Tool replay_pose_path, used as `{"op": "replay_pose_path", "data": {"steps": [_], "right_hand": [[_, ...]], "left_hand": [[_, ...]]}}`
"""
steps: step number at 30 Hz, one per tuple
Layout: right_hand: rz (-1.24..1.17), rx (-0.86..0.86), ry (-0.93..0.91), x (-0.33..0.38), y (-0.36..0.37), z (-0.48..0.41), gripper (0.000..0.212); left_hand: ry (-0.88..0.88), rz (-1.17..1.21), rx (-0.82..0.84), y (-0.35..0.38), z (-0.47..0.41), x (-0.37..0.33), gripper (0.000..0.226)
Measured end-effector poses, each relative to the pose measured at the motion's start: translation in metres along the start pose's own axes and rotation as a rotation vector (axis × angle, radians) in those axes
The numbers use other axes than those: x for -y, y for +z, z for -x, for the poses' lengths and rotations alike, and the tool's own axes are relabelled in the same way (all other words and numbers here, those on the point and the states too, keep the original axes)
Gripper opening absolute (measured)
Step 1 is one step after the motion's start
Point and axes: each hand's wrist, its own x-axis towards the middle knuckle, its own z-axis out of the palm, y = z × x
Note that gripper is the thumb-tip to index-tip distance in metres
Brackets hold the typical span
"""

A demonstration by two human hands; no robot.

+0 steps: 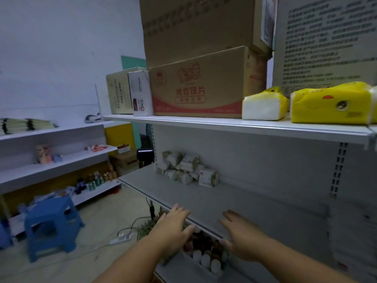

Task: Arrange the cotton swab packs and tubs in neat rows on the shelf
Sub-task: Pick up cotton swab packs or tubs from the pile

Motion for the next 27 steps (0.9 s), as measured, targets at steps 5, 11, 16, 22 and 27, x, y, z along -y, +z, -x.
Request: {"op": "replay_pose_path", "data": {"steps": [5, 11, 16, 22, 27], "right_hand": [[-0.136, -0.071, 0.043, 0.001, 0.031, -0.071, 0.062], [-0.371, -0.183, 0.214, -0.021, 0.041, -0.166, 0.060], [-0.681, -0.429, 0.491, -0.025, 0.050, -0.229, 0.071], [-0.807, -0.809, 0.710, -0.030, 0.042, -0.278, 0.078], [-0.454, -0.786, 0.739, -0.035, 0.038, -0.303, 0.067]], "left_hand": [[0.035, 0.138, 0.001, 0.001, -0.056, 0.019, 0.058], [-0.016, 0.159, -0.029, -0.004, -0.121, 0.052, 0.060], [-0.116, 0.184, -0.156, -0.015, -0.186, 0.089, 0.060], [-0.011, 0.308, -0.352, -0.019, -0.264, 0.110, 0.059], [0.141, 0.288, -0.401, -0.018, -0.310, 0.110, 0.074]]}}
